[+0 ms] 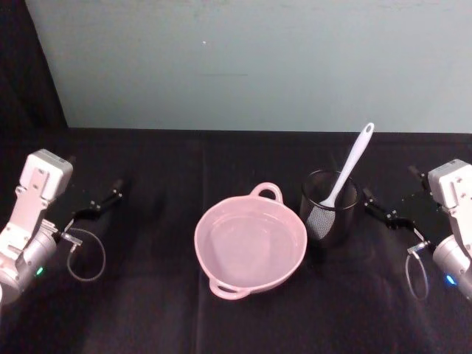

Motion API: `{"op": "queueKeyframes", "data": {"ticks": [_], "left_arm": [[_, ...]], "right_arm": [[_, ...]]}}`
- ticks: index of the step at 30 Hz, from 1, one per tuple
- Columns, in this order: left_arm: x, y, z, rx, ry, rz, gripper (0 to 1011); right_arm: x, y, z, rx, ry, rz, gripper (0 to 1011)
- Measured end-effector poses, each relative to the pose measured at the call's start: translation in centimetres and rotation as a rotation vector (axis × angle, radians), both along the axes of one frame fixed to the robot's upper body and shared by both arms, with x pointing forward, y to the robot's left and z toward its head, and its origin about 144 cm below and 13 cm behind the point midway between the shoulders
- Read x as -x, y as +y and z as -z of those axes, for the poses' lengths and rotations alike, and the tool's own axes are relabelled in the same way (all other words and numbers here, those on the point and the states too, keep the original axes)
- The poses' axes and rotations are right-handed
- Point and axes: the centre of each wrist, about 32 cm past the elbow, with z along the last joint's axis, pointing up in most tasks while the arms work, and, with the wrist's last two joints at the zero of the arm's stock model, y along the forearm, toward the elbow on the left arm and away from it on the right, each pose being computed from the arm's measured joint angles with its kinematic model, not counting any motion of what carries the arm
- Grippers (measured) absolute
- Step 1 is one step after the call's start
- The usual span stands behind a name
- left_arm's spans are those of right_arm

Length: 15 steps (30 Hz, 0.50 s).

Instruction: Use the one hand to pick up the spoon and stir the clear water in the bowl.

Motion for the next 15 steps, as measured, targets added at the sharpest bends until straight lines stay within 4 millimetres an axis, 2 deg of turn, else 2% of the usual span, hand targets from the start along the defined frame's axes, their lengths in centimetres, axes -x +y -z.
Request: {"op": "queueKeyframes", "data": {"ticks": [15], "left_arm": [[0.0,0.0,0.0,0.0,0.0,0.0,1005]], "right_arm": [[0.0,0.0,0.0,0.0,0.0,0.0,1003]]}}
